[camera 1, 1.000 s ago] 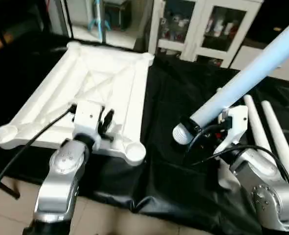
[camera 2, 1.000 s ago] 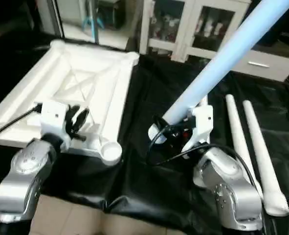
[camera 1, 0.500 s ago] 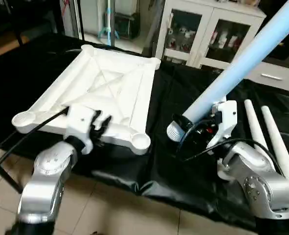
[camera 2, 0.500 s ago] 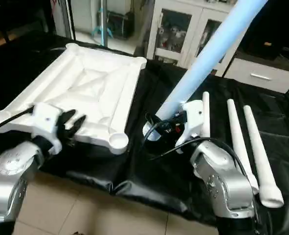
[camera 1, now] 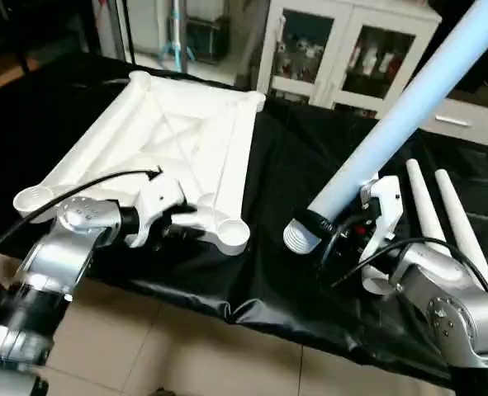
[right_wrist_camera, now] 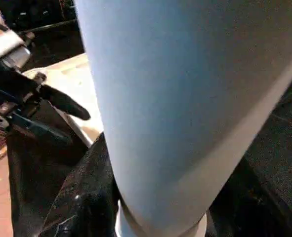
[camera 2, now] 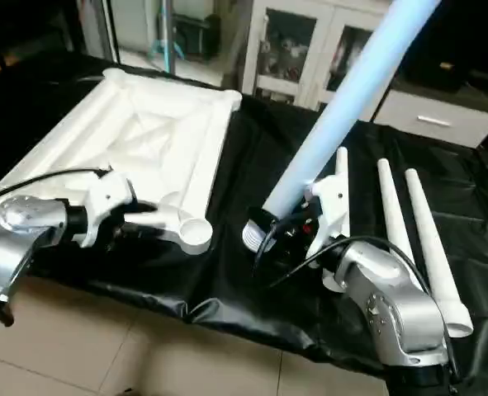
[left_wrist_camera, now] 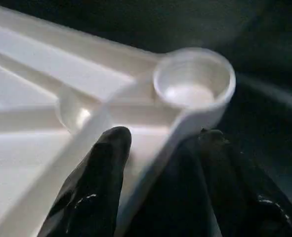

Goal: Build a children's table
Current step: Insert table leg to table base

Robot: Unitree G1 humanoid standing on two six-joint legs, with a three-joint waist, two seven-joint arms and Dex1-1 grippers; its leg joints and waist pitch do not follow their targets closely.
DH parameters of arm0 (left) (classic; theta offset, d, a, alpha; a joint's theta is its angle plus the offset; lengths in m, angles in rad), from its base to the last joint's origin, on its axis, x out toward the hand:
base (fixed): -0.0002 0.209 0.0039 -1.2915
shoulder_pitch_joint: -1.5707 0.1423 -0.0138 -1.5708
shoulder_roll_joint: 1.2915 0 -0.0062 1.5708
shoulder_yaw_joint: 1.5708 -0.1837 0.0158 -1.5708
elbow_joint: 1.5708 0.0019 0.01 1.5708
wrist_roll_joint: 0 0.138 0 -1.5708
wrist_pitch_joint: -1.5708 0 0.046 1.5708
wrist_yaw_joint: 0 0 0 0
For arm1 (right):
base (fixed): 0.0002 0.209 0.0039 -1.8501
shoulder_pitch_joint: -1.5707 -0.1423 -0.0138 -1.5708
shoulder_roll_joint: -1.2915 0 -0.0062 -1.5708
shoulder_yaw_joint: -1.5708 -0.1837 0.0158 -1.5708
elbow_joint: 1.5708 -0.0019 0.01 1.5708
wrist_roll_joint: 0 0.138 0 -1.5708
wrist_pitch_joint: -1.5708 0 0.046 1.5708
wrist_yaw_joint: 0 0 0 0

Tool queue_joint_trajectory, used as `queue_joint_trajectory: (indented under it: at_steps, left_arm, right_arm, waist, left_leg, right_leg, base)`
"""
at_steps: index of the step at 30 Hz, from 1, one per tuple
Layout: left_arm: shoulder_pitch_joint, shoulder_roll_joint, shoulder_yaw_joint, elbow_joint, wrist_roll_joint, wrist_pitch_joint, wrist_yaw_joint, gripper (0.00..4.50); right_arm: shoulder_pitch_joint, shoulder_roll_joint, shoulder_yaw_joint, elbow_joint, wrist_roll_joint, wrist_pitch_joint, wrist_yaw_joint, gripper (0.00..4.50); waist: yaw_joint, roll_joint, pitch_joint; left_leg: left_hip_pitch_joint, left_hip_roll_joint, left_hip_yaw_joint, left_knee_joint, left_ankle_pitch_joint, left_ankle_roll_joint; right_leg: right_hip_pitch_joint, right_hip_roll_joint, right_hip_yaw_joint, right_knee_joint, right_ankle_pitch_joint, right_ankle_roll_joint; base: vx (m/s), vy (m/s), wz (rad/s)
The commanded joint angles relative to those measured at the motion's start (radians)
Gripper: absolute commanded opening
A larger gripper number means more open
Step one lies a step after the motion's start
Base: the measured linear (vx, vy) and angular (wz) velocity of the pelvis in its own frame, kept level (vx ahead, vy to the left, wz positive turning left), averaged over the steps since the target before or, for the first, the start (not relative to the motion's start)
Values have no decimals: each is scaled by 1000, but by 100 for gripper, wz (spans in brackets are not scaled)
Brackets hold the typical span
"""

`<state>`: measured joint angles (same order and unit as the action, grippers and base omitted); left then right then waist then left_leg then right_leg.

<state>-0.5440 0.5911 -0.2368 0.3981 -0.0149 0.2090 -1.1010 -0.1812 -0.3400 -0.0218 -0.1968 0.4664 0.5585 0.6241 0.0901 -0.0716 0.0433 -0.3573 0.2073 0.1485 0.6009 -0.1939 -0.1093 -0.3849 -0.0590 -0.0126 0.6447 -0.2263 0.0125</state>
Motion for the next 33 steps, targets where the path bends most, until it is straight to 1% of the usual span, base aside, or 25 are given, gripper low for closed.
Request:
queue_joint_trajectory:
  at_steps: [1,2,3,4,5,6,7,8,10,11,12,15,16,18,19,20,21,24,25,26,28,30,33]
  left_arm:
    - [-33,3,-26,38,24,-33,-25,257]
    - [-50,1,-35,72,35,-54,-33,257]
    - [-68,-3,-43,109,49,-80,-36,257]
    - [-83,-7,-49,142,59,-101,-42,257]
    - [-111,-14,-60,197,82,-137,-37,257]
    - [-124,-17,-65,221,91,-155,-34,257]
    - [-140,-23,-68,251,101,-170,-19,257]
    - [-155,-29,-71,282,106,-186,-11,257]
    - [-172,-36,-76,318,109,-201,-12,257]
    - [-185,-39,-92,351,122,-222,-23,257]
    - [-190,-43,-98,365,128,-233,-20,257]
    - [-208,-58,-103,409,140,-268,-19,257]
    - [-220,-67,-106,434,147,-284,-16,239]
    - [-238,-74,-116,467,165,-311,-14,239]
    - [-238,-74,-116,467,165,-311,-14,228]
    - [-255,-79,-127,503,185,-337,-15,210]
    - [-263,-81,-130,520,192,-349,-13,210]
    - [-284,-87,-136,556,201,-367,-14,187]
    - [-287,-88,-136,560,200,-367,-19,187]
    - [-291,-90,-136,568,199,-371,-30,166]
    - [-289,-92,-140,566,196,-369,-65,156]
    - [-276,-94,-145,551,190,-359,-99,136]
    - [-258,-104,-148,540,188,-366,-119,113]
  right_arm:
    - [-5,-17,-8,-25,17,6,13,189]
    - [-6,-18,-9,-23,16,5,17,189]
    - [-7,-18,-10,-23,17,5,20,189]
    - [-7,-20,-10,-22,18,5,22,189]
    - [-8,-22,-9,-26,18,7,24,189]
    - [-8,-23,-8,-27,18,7,25,189]
    - [-8,-24,-8,-29,18,8,26,189]
    - [-8,-24,-7,-29,19,8,26,189]
    - [-8,-25,-5,-29,19,7,26,189]
    - [-8,-25,-4,-29,19,5,27,189]
    - [-8,-25,-5,-28,18,4,27,189]
    - [-10,-25,-5,-26,18,3,29,189]
    - [-11,-25,-4,-25,17,2,30,189]
    - [-12,-25,-3,-24,16,0,30,189]
    - [-12,-25,-3,-24,16,0,30,189]
    - [-13,-25,-2,-24,16,-1,30,189]
    - [-14,-25,-2,-24,17,-1,30,189]
    - [-16,-25,-3,-25,16,-2,30,189]
    - [-16,-25,-4,-25,16,-3,30,189]
    - [-16,-26,-4,-26,16,-3,30,189]
    - [-14,-27,-6,-27,15,-4,32,189]
    - [-15,-28,-6,-26,15,-5,33,189]
    - [-16,-28,-8,-26,16,-5,33,189]
  waist:
    - [4,21,-62]
    - [4,21,-61]
    - [4,19,-60]
    - [4,21,-59]
    - [5,20,-57]
    - [7,22,-57]
    - [7,20,-56]
    - [8,21,-55]
    - [8,21,-56]
    - [9,21,-56]
    - [8,21,-56]
    - [9,20,-58]
    - [9,20,-58]
    - [11,21,-59]
    - [11,20,-59]
    - [13,20,-58]
    - [14,24,-59]
    - [15,22,-57]
    - [15,25,-57]
    - [16,23,-57]
    - [16,23,-56]
    - [17,26,-57]
    - [17,25,-58]
  left_leg:
    - [12,2,12,-72,-60,-9]
    - [10,4,11,-73,-75,-10]
    - [10,6,11,-74,-87,-11]
    - [12,7,11,-75,-96,-14]
    - [13,8,12,-76,-117,-17]
    - [15,9,12,-77,-131,-22]
    - [13,9,11,-78,-136,-24]
    - [14,10,11,-79,-151,-32]
    - [14,11,10,-80,-150,-36]
    - [12,11,9,-80,-143,-38]
    - [13,12,10,-80,-143,-38]
    - [12,11,10,-78,-127,-34]
    - [11,11,9,-77,-121,-33]
    - [12,11,9,-76,-107,-29]
    - [13,11,10,-76,-105,-26]
    - [12,10,10,-77,-112,-26]
    - [13,10,9,-77,-114,-27]
    - [14,12,10,-78,-132,-34]
    - [14,12,9,-78,-134,-37]
    - [15,13,9,-79,-137,-39]
    - [15,14,8,-80,-141,-41]
    - [14,13,8,-79,-133,-41]
    - [14,13,9,-79,-122,-38]
  right_leg:
    - [44,-48,22,-59,148,-198]
    - [45,-51,22,-60,130,-202]
    - [46,-53,23,-62,112,-203]
    - [45,-54,23,-62,99,-203]
    - [44,-56,24,-66,66,-200]
    - [43,-57,25,-68,38,-196]
    - [44,-58,25,-69,28,-194]
    - [43,-59,25,-71,0,-189]
    - [43,-60,26,-70,3,-191]
    - [44,-60,26,-68,15,-192]
    - [43,-59,26,-68,22,-193]
    - [46,-59,26,-66,56,-200]
    - [46,-60,26,-65,66,-203]
    - [47,-59,25,-63,97,-209]
    - [47,-59,25,-63,105,-210]
    - [47,-59,26,-65,95,-209]
    - [47,-60,26,-65,90,-208]
    - [47,-61,26,-67,75,-210]
    - [47,-62,26,-65,73,-210]
    - [46,-63,26,-67,70,-211]
    - [46,-63,26,-66,71,-214]
    - [47,-62,26,-64,88,-218]
    - [48,-61,26,-62,113,-223]
  base:
    - [0,0,0]
    - [0,0,0]
    - [0,0,0]
    - [0,0,0]
    - [0,0,0]
    - [0,0,0]
    - [0,0,0]
    - [0,0,0]
    - [0,0,0]
    - [0,0,0]
    - [0,0,0]
    - [0,0,0]
    - [0,0,0]
    - [0,0,0]
    - [0,0,0]
    - [0,0,0]
    - [0,0,0]
    - [0,0,0]
    - [0,0,0]
    - [0,0,0]
    - [0,0,0]
    - [0,0,0]
    - [0,0,0]
